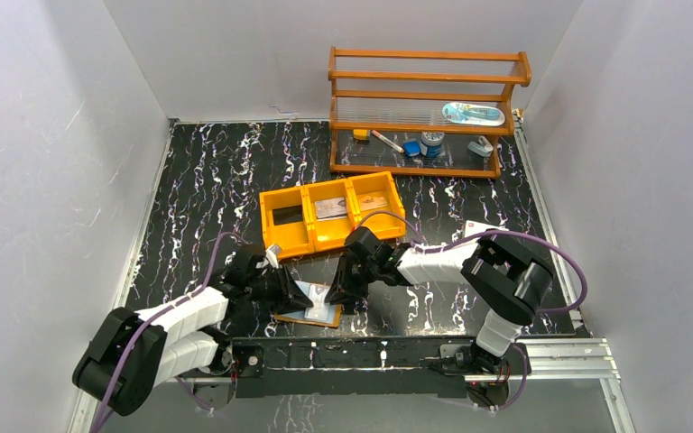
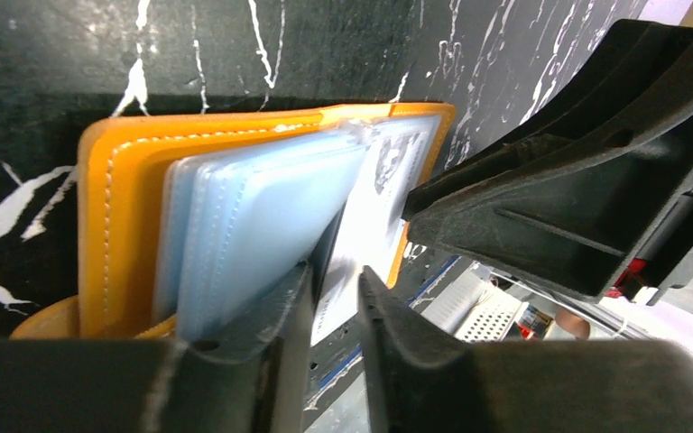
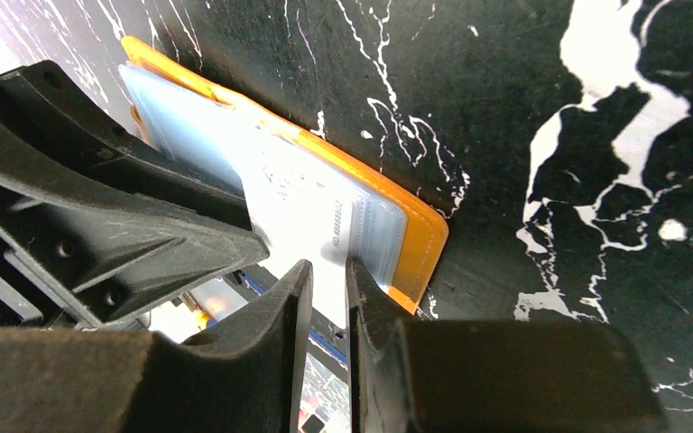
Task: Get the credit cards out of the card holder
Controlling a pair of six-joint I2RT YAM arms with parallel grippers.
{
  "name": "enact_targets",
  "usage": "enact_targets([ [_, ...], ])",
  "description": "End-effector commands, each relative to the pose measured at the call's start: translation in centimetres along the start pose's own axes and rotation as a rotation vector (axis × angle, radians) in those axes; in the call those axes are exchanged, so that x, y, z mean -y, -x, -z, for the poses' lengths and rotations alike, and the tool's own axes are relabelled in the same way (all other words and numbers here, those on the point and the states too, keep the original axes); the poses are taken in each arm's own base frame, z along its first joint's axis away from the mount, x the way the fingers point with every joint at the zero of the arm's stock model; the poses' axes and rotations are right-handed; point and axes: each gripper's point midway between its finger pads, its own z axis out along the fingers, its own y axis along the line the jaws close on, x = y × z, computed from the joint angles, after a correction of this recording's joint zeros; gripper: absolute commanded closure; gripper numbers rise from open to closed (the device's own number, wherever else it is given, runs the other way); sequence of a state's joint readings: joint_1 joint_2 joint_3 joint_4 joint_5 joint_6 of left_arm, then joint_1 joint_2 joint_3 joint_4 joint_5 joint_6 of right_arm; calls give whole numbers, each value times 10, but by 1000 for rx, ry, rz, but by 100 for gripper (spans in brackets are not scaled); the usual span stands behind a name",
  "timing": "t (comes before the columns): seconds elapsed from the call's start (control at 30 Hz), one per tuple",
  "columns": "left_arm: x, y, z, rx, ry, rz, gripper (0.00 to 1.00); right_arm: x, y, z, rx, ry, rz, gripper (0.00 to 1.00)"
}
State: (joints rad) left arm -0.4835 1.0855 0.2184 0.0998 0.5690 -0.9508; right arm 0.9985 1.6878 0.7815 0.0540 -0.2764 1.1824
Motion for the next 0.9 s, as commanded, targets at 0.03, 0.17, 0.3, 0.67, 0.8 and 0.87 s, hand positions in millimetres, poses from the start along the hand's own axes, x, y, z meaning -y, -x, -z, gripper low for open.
enact_targets([
  [0.03,2,-11,-1,-49,-32,33,88,53,-9,-11,1,-171,-16,71],
  [0.17,10,-8,1,-33,-55,18,100,54,-9,-11,2,-173,-18,71],
  [0.3,10,-4,4,-10,-37,8,100,57,-9,-10,2,-179,-22,71],
  [0.67,3,10,19,91,64,-26,100,64,-8,-10,9,-196,-34,72],
  [0.8,4,13,22,104,71,-39,100,63,-7,-10,9,-194,-33,72],
  [0.87,4,14,24,112,82,-45,100,64,-8,-9,7,-195,-34,72],
])
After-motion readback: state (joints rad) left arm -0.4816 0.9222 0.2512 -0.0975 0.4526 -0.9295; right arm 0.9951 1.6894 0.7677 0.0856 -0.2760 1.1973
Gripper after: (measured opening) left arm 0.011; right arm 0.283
